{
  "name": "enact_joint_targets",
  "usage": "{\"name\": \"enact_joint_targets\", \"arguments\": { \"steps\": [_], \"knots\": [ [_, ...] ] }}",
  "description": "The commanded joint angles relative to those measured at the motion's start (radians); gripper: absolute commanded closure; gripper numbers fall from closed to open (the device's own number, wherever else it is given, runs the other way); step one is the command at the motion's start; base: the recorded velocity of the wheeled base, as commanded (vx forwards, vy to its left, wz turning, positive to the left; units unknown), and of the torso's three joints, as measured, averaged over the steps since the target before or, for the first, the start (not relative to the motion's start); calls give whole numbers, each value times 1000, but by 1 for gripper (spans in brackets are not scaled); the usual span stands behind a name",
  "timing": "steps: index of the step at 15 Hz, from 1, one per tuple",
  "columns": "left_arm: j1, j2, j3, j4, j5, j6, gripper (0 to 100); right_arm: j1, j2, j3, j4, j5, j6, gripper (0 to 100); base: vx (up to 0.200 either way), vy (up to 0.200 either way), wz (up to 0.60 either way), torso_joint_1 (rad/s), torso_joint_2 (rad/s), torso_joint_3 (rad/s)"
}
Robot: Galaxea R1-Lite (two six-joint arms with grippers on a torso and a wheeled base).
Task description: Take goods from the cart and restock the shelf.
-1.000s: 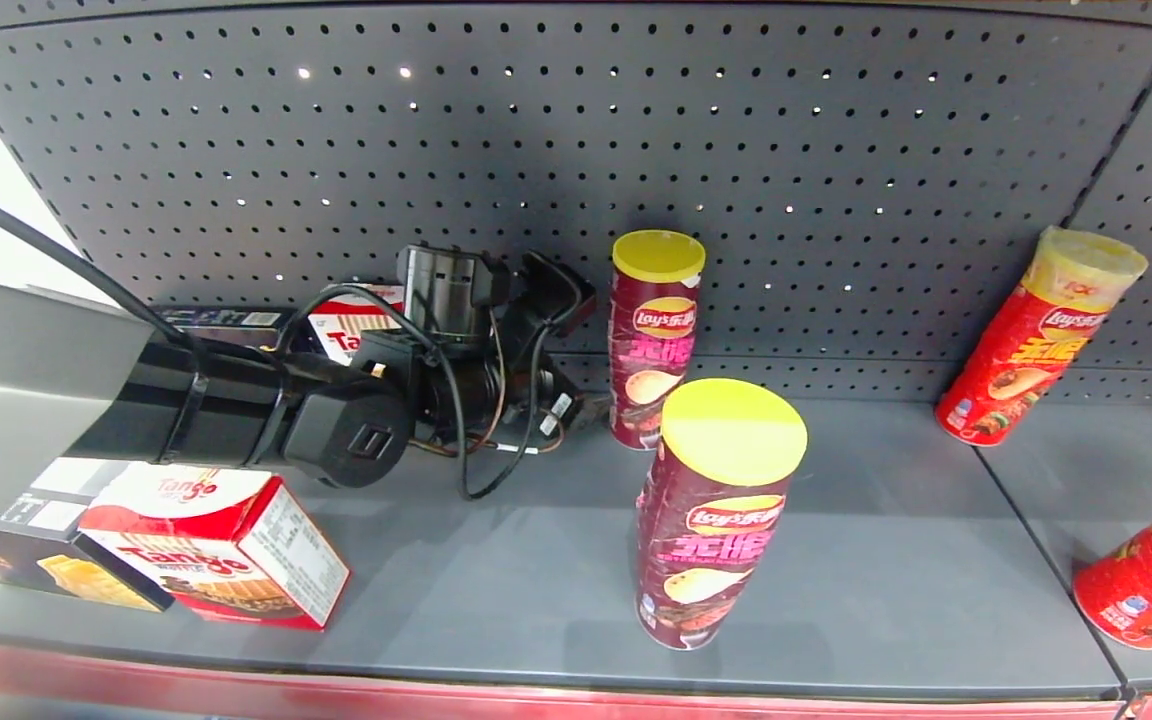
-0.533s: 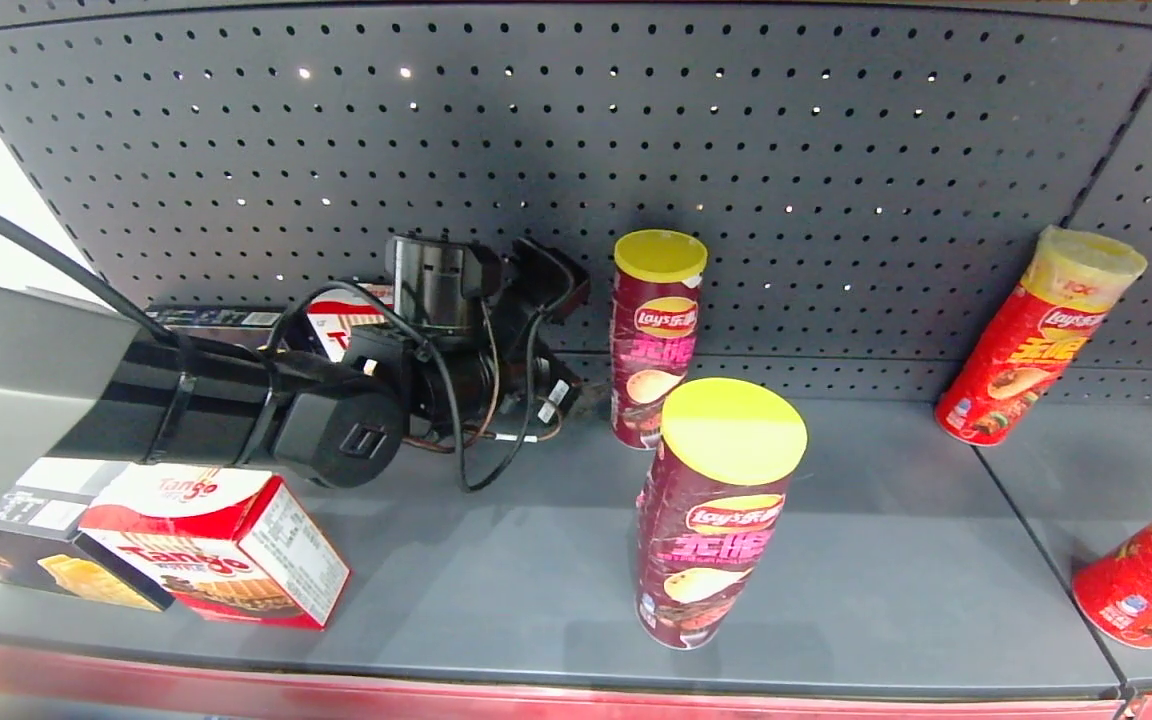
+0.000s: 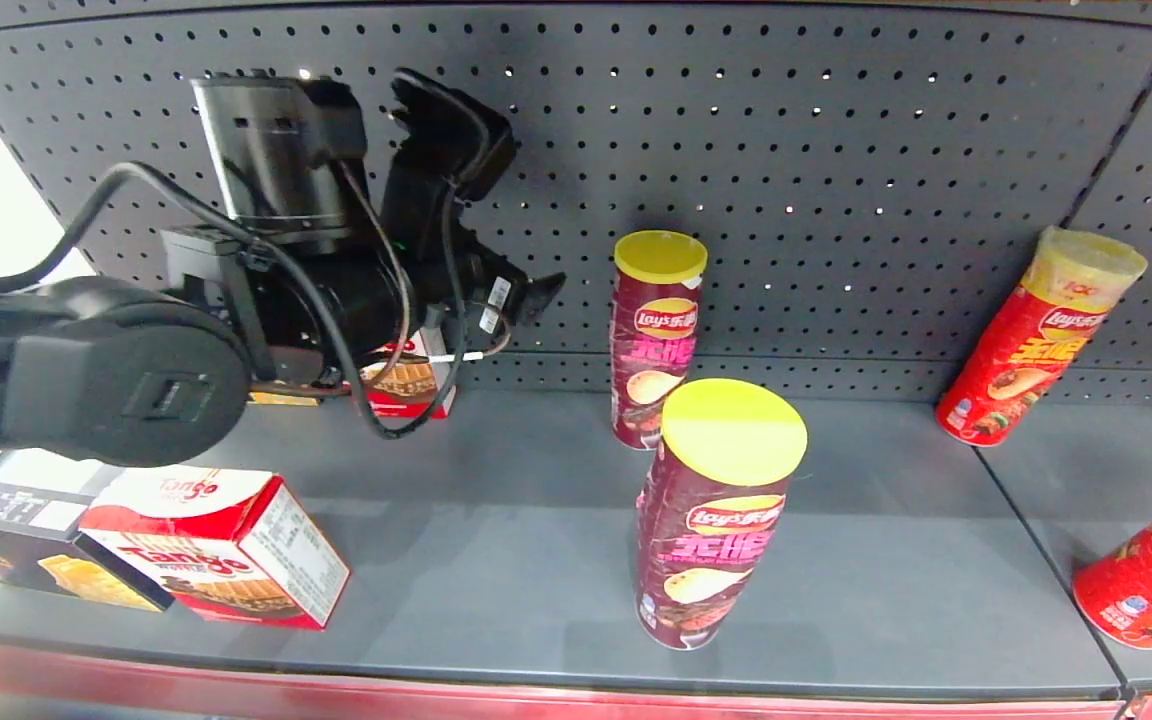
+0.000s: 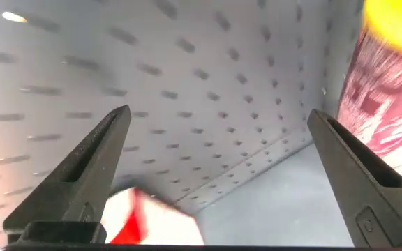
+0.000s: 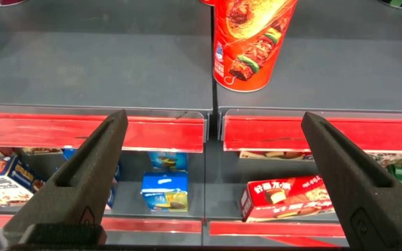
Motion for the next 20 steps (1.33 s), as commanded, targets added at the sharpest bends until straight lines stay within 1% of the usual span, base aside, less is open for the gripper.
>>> {"name": "enact_joint_targets", "arguments": {
  "steps": [1, 2, 3, 4, 5, 6, 7, 8, 9, 10, 11, 12, 13, 15, 16, 17, 18, 19, 20],
  "knots": [
    [-17, -140, 85, 0, 29, -2, 0, 0, 1, 0, 0, 0, 0, 0, 0, 0, 0, 0, 0, 0],
    [-34, -218, 194, -14, 51, -2, 0, 0, 1, 0, 0, 7, -5, 0, 0, 0, 0, 0, 0, 0],
    [-39, -229, 211, -22, 52, -2, 0, 0, 1, 0, 0, 7, -7, 0, 0, 0, 0, 0, 0, 0],
    [-56, -272, 312, -85, 54, -23, 0, 0, 1, 0, 0, 7, -7, 0, 0, 0, 0, 0, 0, 0],
    [-57, -306, 413, -187, 55, -46, 0, 0, 1, 0, 0, 7, -5, 0, 0, 0, 0, 0, 0, 0],
    [-56, -321, 461, -249, 54, -48, 0, 0, 1, 0, 0, 7, -3, 0, 0, 0, 0, 0, 0, 0],
    [-53, -334, 493, -286, 54, -51, 0, 0, 1, 0, 0, 7, -5, 0, 0, 0, 0, 0, 0, 0],
    [-45, -353, 524, -302, 52, -65, 0, 0, 1, 0, 2, 4, -2, 0, 0, 0, 0, 0, 0, 0],
    [-43, -364, 539, -305, 54, -82, 0, -2, 0, 0, -3, -12, 1, 0, 0, 0, 0, 0, 0, 0],
    [-43, -366, 527, -305, 52, -94, 0, -2, 37, -100, -23, -45, 43, 0, 0, 0, 0, 0, 0, 0],
    [-45, -369, 527, -307, 52, -95, 0, 17, 198, -270, 10, -42, 119, 0, 0, 0, 0, 0, 0, 0],
    [-45, -369, 530, -307, 51, -95, 0, 29, 250, -316, 31, -35, 130, 0, 0, 0, 0, 0, 0, 0],
    [-43, -370, 533, -307, 51, -95, 0, 64, 302, -420, 52, 52, 66, 0, 0, 0, 0, 0, 0, 0],
    [-43, -389, 536, -307, 49, -95, 0, 86, 413, -485, 51, 208, -56, 0, 0, 0, 0, 0, 0, 0],
    [-43, -389, 538, -307, 49, -95, 0, 91, 477, -518, 51, 291, -85, 0, 0, 0, 0, 0, 0, 0],
    [-45, -389, 534, -307, 49, -95, 0, 92, 537, -549, 51, 351, -111, 0, 0, 0, 0, 0, 0, 0],
    [-45, -389, 534, -307, 49, -95, 0, 101, 578, -575, 51, 389, -129, 0, 0, 0, 0, 0, 0, 0],
    [-45, -389, 538, -307, 49, -95, 0, 146, 649, -606, 51, 428, -140, 0, 0, 0, 0, 0, 0, 0],
    [-45, -389, 538, -307, 49, -95, 0, 209, 687, -623, 51, 428, -140, 0, 0, 0, 0, 0, 0, 0]
  ]
}}
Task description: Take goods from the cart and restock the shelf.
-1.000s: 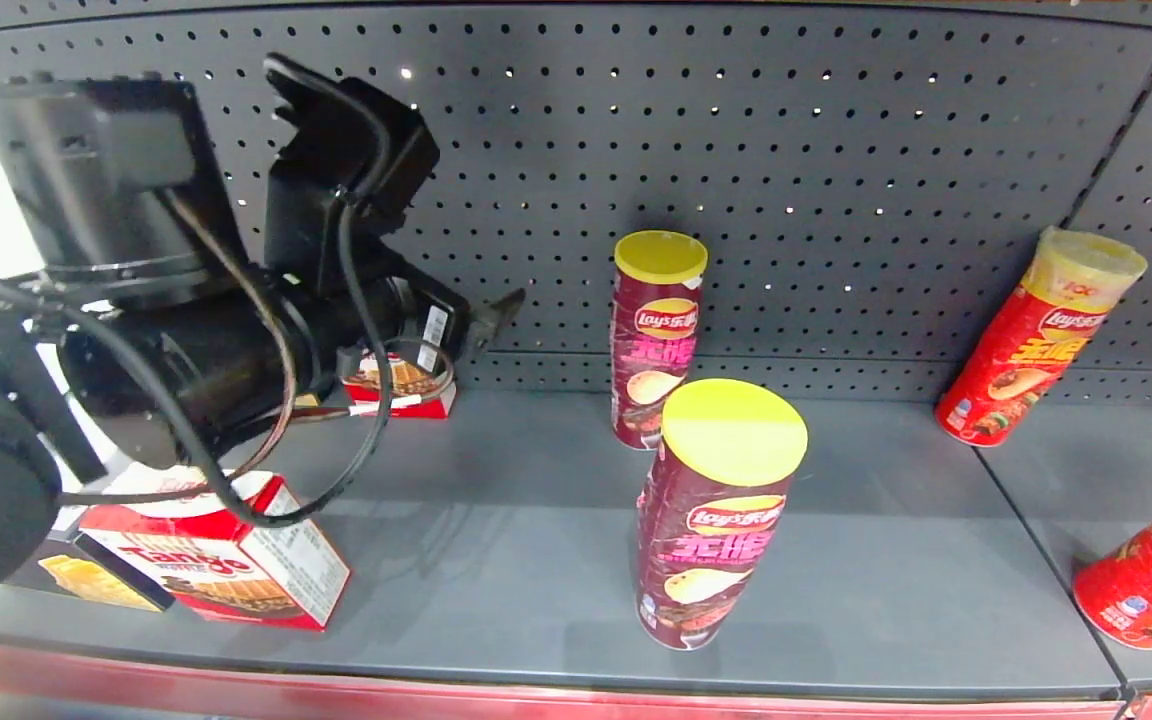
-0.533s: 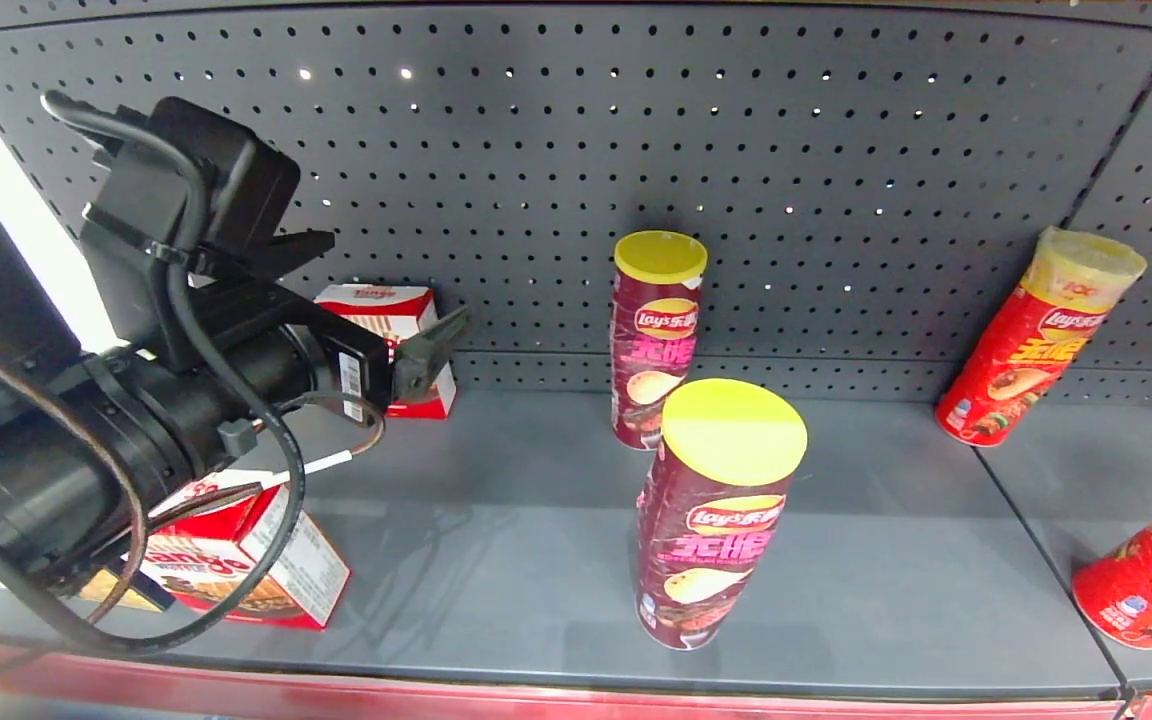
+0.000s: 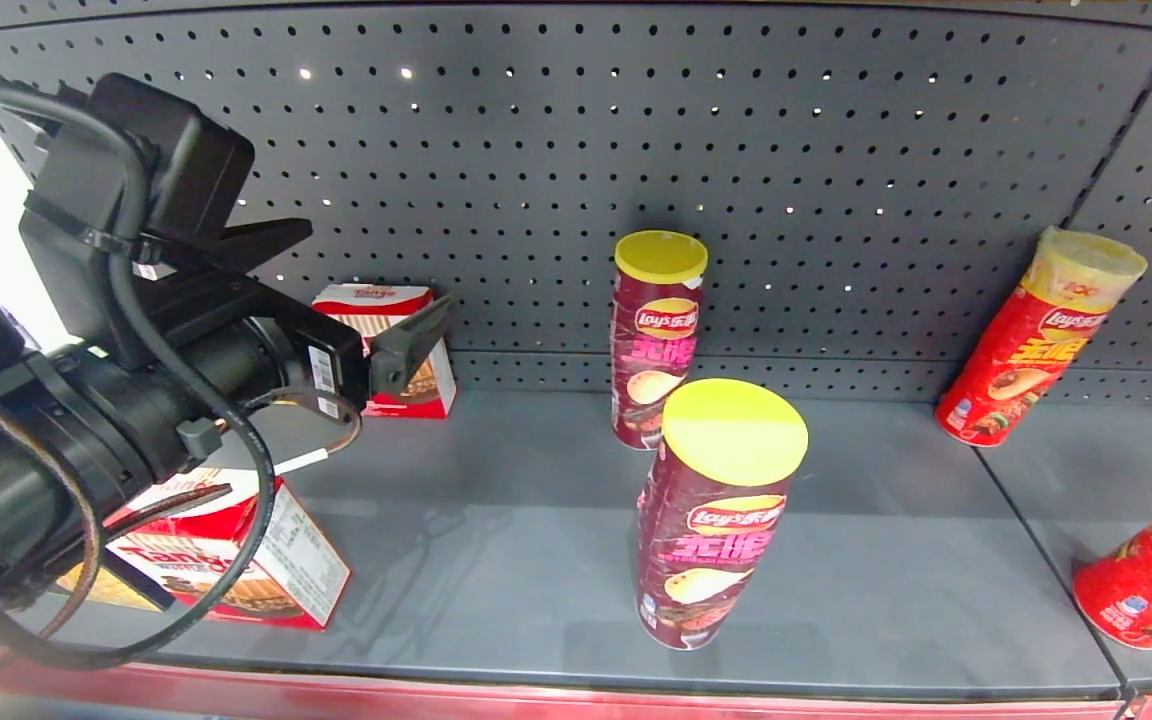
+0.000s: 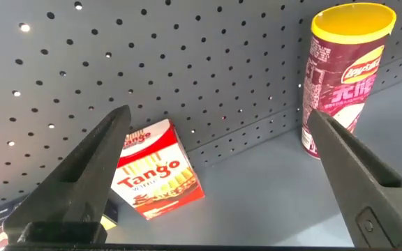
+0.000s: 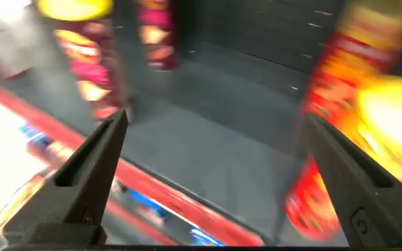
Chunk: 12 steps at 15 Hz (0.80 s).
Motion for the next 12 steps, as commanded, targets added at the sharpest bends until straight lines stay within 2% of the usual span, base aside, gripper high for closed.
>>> {"name": "enact_joint_targets", "arguments": {
  "steps": [1, 2, 3, 4, 5, 6, 8, 9, 10, 12],
  "knots": [
    [-1, 1, 0, 0, -1, 0, 0, 164, 199, -65, 2, 22, -17, 0, 0, 0, 0, 0, 0, 0],
    [-1, 1, -2, 0, -1, 0, 0, 228, 222, -67, 3, 11, -17, 0, 0, 0, 0, 0, 0, 0],
    [-1, 1, -5, 0, -1, 0, 0, 369, 282, -64, 2, -50, -17, 0, 0, 0, 0, 0, 0, 0],
    [1, 1, -7, 0, -1, 0, 0, 458, 325, -61, -6, -99, -14, 0, 0, 0, 0, 0, 0, 0],
    [1, 3, -10, 2, -1, 0, 0, 536, 373, -62, -10, -133, -6, 0, 0, 0, 0, 0, 0, 0],
    [1, 1, -11, 2, 0, 0, 0, 575, 419, -55, -41, -142, -5, 0, 0, 0, 0, 0, 0, 0],
    [2, 1, -8, 2, 0, 0, 0, 575, 505, -15, -161, -148, -3, 0, 0, 0, 0, 0, 0, 0],
    [2, 1, -8, 2, 0, 0, 0, 575, 505, -15, -161, -148, -3, 0, 0, 0, 0, 0, 0, 0],
    [6, 1, -11, 2, 0, 0, 0, 575, 594, 37, -320, -205, 0, 0, 0, 0, 0, 0, 0, 0],
    [6, 1, -11, 2, 0, 0, 0, 578, 630, 54, -363, -237, 21, 0, 0, 0, 0, 0, 0, 0]
  ]
}}
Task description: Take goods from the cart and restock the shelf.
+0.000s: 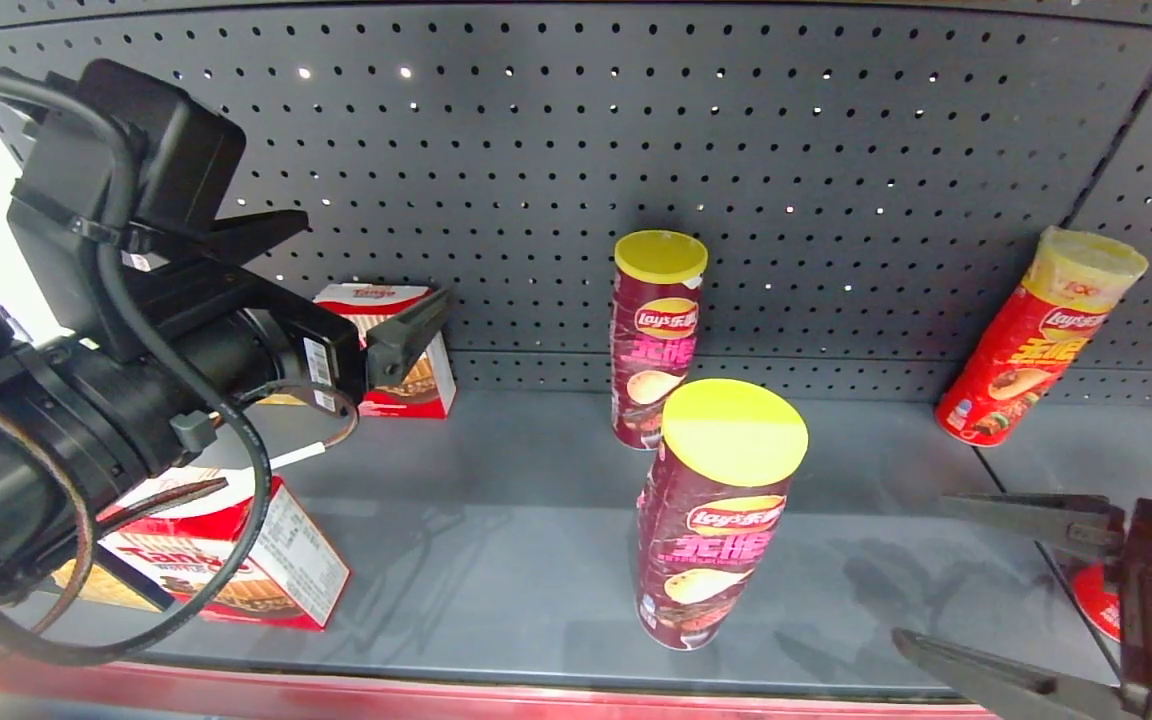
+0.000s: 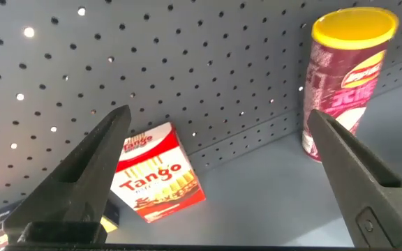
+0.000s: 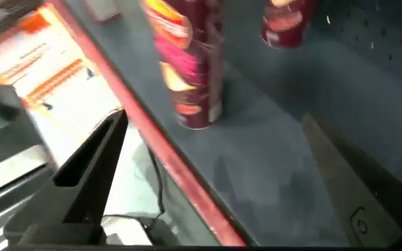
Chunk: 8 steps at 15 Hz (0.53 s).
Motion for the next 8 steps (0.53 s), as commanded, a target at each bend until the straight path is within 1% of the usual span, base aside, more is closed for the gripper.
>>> {"name": "enact_joint_targets", "arguments": {
  "steps": [1, 3, 8],
  "knots": [
    [1, 3, -1, 0, 0, 0, 0, 5, 86, 25, -9, -17, 4, 0, 0, 0, 0, 0, 0, 0],
    [1, 1, -1, 0, 0, 0, 0, 2, 107, 27, -7, -92, 5, 0, 0, 0, 0, 0, 0, 0],
    [9, 3, -11, -2, -3, 0, 0, -1, 195, 8, -9, -121, 5, 0, 0, 0, 0, 0, 0, 0]
  ]
}}
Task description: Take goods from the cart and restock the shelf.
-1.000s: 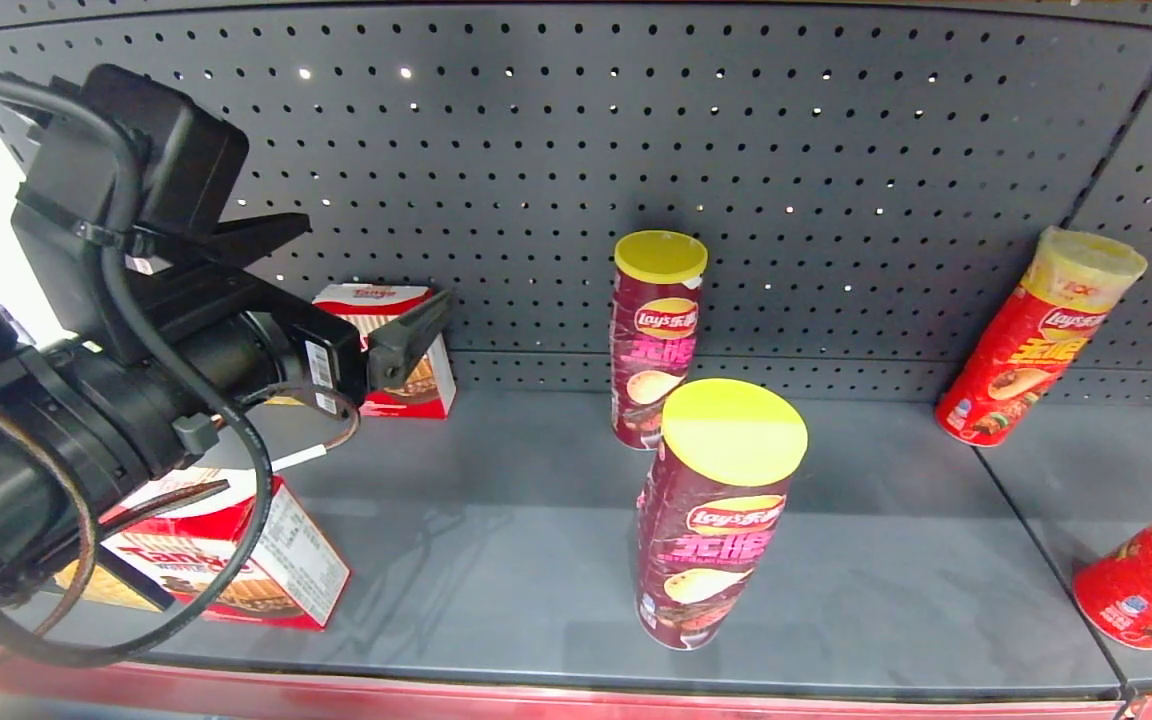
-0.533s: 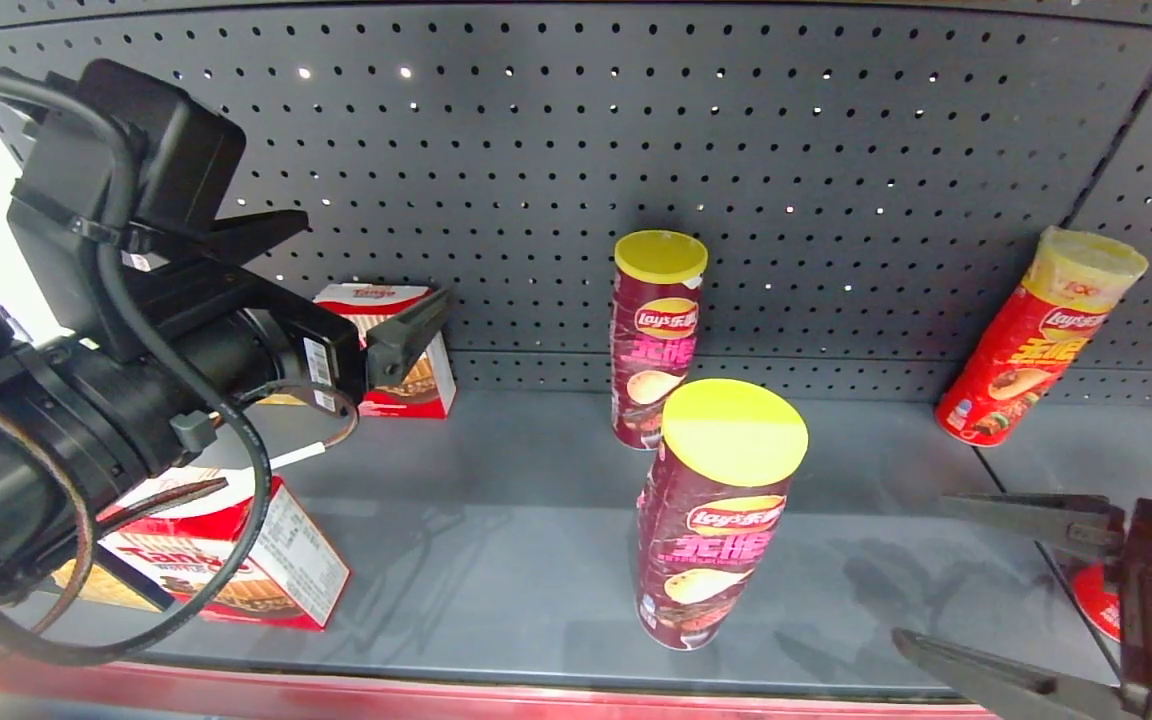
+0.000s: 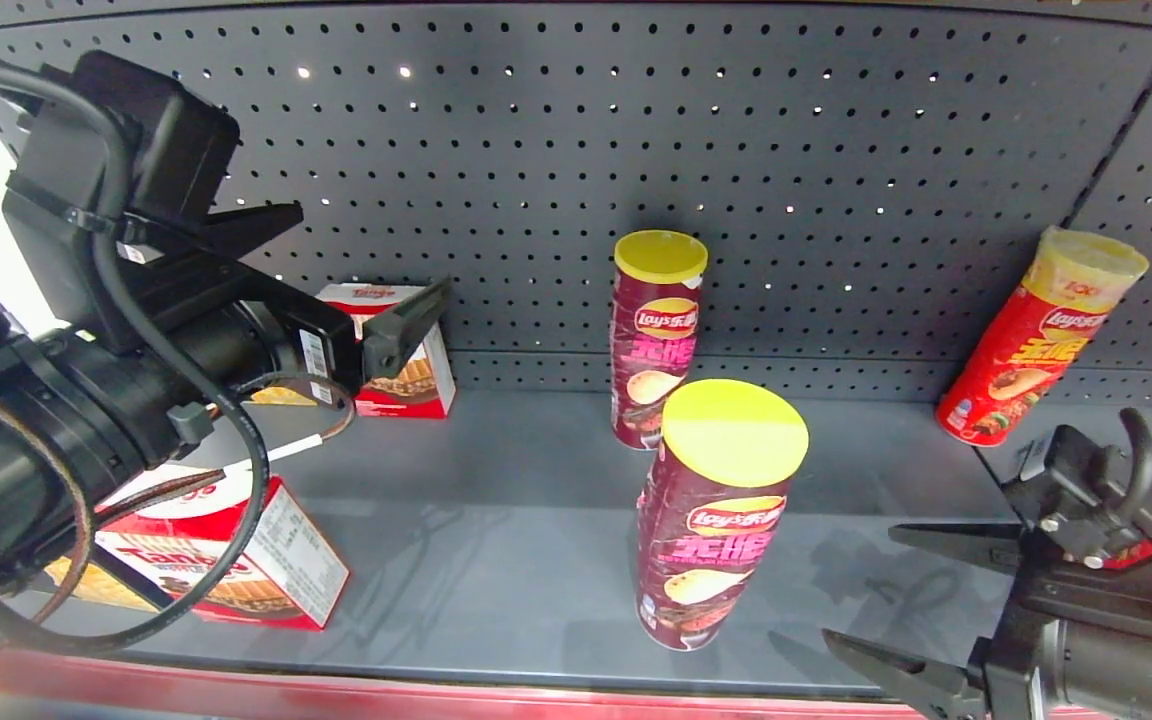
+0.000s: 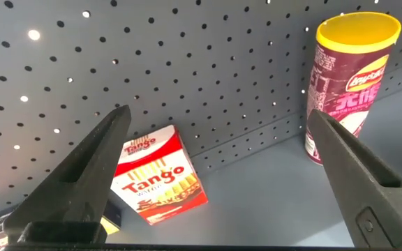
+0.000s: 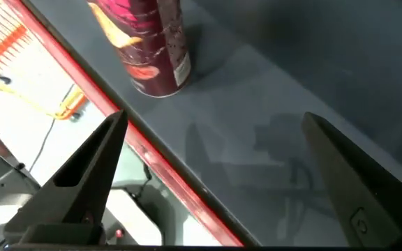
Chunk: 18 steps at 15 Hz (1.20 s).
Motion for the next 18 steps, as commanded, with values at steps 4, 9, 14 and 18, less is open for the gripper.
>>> {"name": "enact_joint_targets", "arguments": {
  "steps": [4, 9, 14, 18],
  "knots": [
    [0, 4, -4, -2, -4, 0, 0, -28, 113, -63, -1, -41, -1, 0, 0, 0, 0, 0, 0, 0],
    [1, 13, -3, -23, -6, 0, 0, -34, 175, -110, -2, -41, -2, 0, 0, 0, 0, 0, 0, 0],
    [3, 30, -10, -42, -9, 0, 0, -28, 204, -129, -2, -41, -4, 0, 0, 0, 0, 0, 0, 0],
    [1, 44, -19, -46, -9, 2, 0, -14, 235, -149, -4, -41, -7, 0, 0, 0, 0, 0, 0, 0]
  ]
}}
